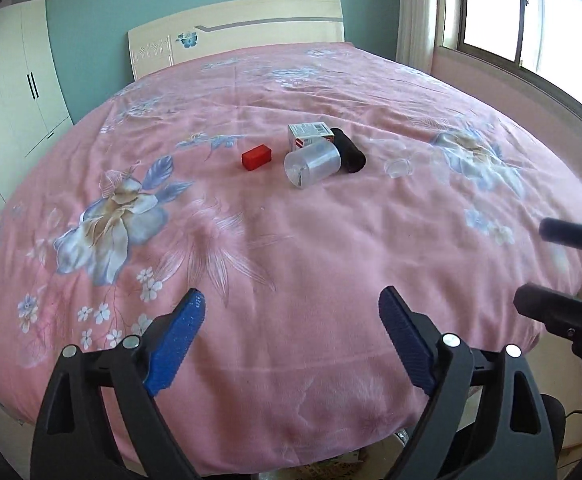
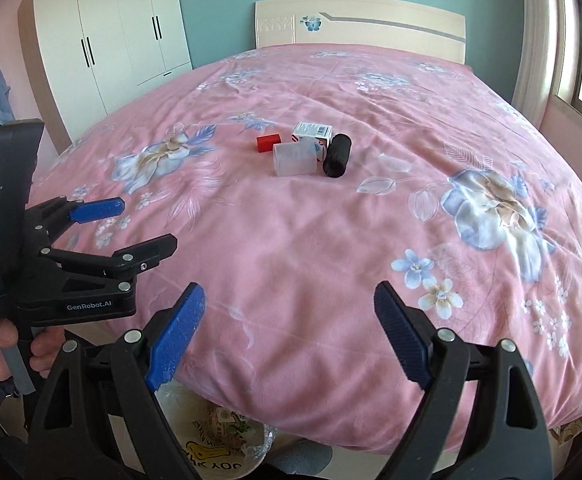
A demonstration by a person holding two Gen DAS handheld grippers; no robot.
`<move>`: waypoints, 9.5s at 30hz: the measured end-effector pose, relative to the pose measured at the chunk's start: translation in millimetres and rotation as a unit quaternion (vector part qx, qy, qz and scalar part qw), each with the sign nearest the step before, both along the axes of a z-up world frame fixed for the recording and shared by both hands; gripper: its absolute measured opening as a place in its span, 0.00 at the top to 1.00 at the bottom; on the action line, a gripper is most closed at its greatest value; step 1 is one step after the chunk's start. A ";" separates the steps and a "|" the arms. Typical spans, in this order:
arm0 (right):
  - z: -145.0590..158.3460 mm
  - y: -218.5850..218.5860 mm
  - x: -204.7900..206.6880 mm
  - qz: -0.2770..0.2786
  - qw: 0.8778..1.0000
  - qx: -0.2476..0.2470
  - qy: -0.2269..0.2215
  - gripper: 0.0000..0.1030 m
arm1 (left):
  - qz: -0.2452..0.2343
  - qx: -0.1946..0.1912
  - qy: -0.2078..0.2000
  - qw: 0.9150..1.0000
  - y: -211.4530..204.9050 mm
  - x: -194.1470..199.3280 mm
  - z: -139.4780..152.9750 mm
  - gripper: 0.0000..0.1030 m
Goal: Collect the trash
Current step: 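Move both open tools back toward the remaining items on the bed, then grasp the red block with the left tool while the right tool grasps the clear plastic cup, then carry the red block and plastic cup with both tools over the trash bin, then open the left tool and right tool to drop both items into the bin, then move both open tools toward the white box and black foam tube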
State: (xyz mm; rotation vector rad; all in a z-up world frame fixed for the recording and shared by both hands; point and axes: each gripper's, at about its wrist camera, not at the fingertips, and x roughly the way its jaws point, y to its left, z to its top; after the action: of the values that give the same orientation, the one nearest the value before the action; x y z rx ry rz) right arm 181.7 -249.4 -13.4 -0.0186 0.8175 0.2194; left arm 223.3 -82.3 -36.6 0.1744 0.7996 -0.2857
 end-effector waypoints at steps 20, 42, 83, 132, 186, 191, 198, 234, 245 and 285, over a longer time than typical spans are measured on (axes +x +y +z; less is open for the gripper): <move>-19.8 -35.6 72.2 -0.021 0.999 -0.012 0.021 0.17 | -0.019 0.075 -0.015 0.997 -1.7 96.1 -11.3 0.03; -36.7 14.6 176.9 0.038 0.999 -0.004 0.035 0.17 | -0.080 0.073 0.029 0.994 -1.0 217.4 -41.0 0.03; -68.6 61.1 255.9 0.079 0.993 -0.065 0.062 0.45 | -0.164 0.066 0.093 0.980 -25.0 267.5 -69.5 0.78; 11.9 25.4 34.4 0.103 0.993 -0.055 -0.005 0.46 | -0.130 0.078 0.054 0.987 33.9 50.9 -13.1 0.78; -93.3 90.2 -150.8 0.173 0.978 -0.010 0.113 0.46 | -0.165 0.028 0.162 0.972 67.7 -162.7 -134.0 0.78; -115.9 95.3 -140.3 0.172 0.975 0.003 0.138 0.46 | -0.166 0.026 0.182 0.969 65.8 -162.4 -151.6 0.78; -130.1 95.3 -129.9 0.170 0.974 0.010 0.152 0.46 | -0.173 0.028 0.184 0.967 58.8 -158.4 -154.4 0.78; -202.2 75.2 -91.5 0.153 0.962 0.040 0.224 0.46 | -0.209 0.085 0.269 0.937 5.3 -132.7 -242.4 0.78; -220.8 89.7 -84.2 0.155 0.957 0.027 0.242 0.25 | -0.199 0.120 0.284 0.930 -10.4 -133.3 -273.6 0.60; -117.2 61.5 -120.7 0.080 0.990 -0.006 0.113 0.19 | -0.126 0.050 0.094 0.986 32.4 -141.2 -131.7 0.09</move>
State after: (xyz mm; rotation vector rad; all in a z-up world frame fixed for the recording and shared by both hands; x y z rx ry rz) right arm 60.9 -187.9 -130.6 -0.0724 1.0445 0.3727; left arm 82.0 -49.9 -168.3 0.3474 0.9810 -0.5060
